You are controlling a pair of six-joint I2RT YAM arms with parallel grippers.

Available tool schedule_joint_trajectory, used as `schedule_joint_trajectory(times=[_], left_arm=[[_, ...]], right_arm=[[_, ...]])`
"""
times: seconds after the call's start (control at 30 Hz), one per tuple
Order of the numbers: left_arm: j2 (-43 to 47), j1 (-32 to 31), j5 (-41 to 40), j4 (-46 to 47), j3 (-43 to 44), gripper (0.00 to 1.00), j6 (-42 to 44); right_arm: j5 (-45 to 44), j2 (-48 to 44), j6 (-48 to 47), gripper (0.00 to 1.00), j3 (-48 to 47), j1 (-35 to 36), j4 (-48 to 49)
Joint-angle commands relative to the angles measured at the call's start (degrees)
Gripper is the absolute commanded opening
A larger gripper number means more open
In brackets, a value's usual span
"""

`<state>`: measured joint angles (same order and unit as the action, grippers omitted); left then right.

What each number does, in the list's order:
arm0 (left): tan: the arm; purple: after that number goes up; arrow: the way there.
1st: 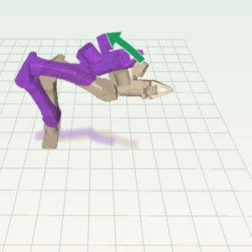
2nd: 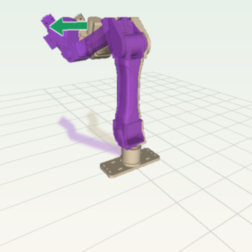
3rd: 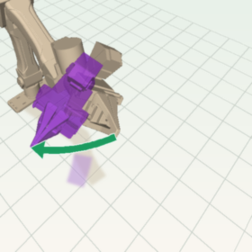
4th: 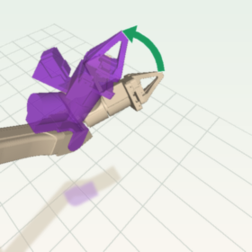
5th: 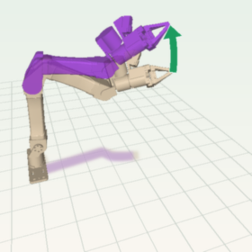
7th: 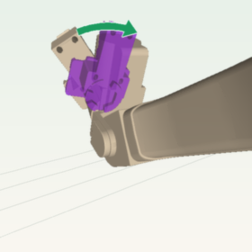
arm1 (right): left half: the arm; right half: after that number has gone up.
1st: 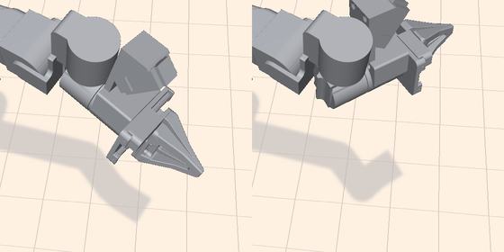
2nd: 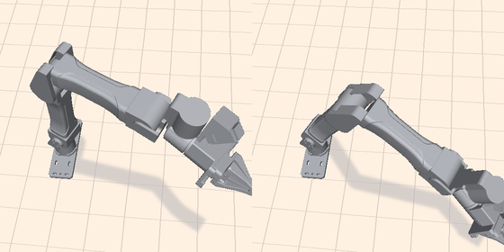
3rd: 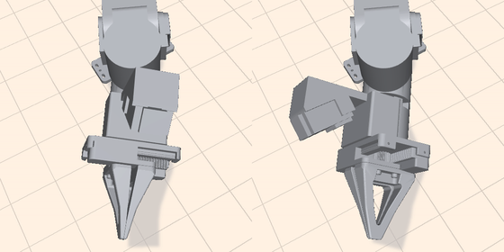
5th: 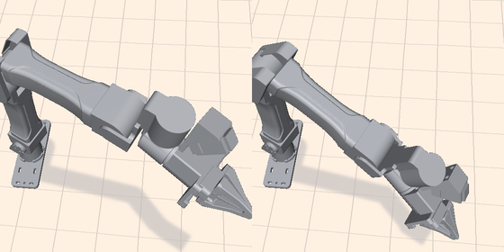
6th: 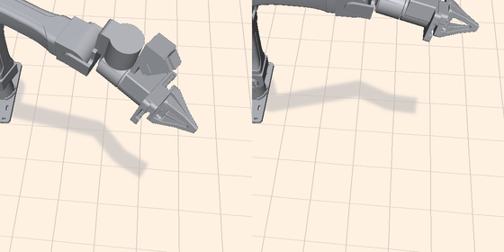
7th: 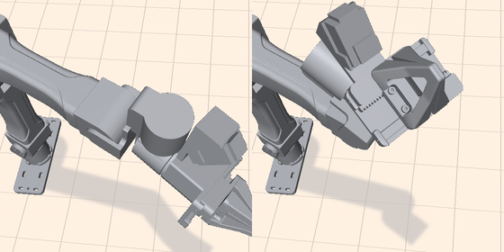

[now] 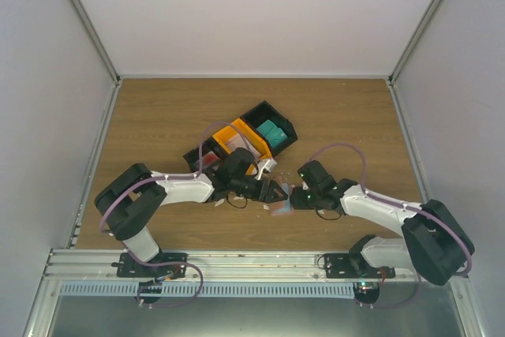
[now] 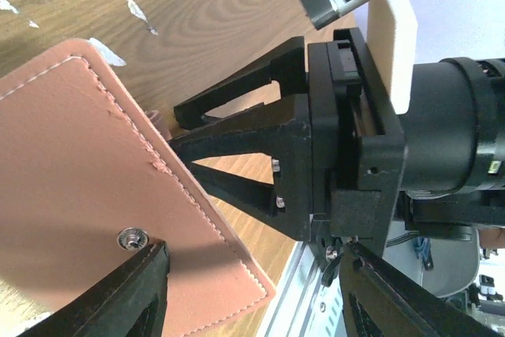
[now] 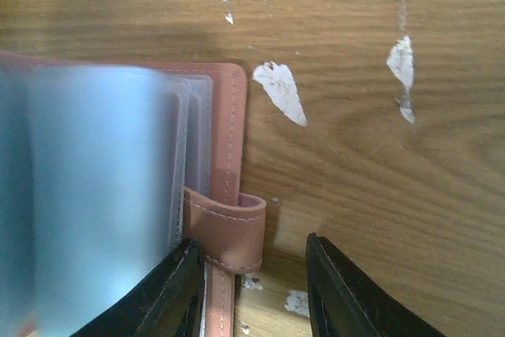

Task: Put the credit cards into the card holder
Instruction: Close the card holder at the center of the board.

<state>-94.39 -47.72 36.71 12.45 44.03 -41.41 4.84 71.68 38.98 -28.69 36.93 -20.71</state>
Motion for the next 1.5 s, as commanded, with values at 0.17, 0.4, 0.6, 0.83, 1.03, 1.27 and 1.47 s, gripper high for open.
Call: schedule_joint_trajectory(times=[0.17, 0.4, 0.6, 0.83, 1.03, 1.27, 1.47], left_arm=[[-3.8, 0.2, 1.3, 2.2, 1.4, 0.52, 1.3], [-5.8, 0.2, 0.0, -0.3, 2.3, 0.42, 1.8], [-7.0, 0.2, -2.2, -3.9, 3.5, 0.41, 2.2], [-7.4, 0.2, -4.7, -7.2, 5.4, 0.41, 3.1], [-8.0, 0.2, -13.1, -14.8, 8.9, 0.46, 4.7], [-9.6, 0.1, -21.5, -21.8, 12.7, 0.49, 5.9], [-9.6, 0.0, -25.0, -24.8, 12.4, 0.52, 5.2]], right_arm=[[-4.1, 3.4, -0.5, 0.31, 0.2, -0.3, 3.9], [-12.0, 3.1, 3.5, 0.17, 0.6, -0.3, 2.9], [-16.2, 4.2, 7.8, 0.17, 0.0, -0.3, -0.5], [-14.9, 4.4, 6.6, 0.34, -1.1, -0.4, 2.1], [-14.1, 6.4, 2.4, 0.4, -2.3, -0.6, 5.0], [-7.8, 7.2, -5.5, 0.3, -2.0, -0.5, 11.0], [-0.1, 9.1, -3.6, 0.16, -1.3, -0.5, 13.1]])
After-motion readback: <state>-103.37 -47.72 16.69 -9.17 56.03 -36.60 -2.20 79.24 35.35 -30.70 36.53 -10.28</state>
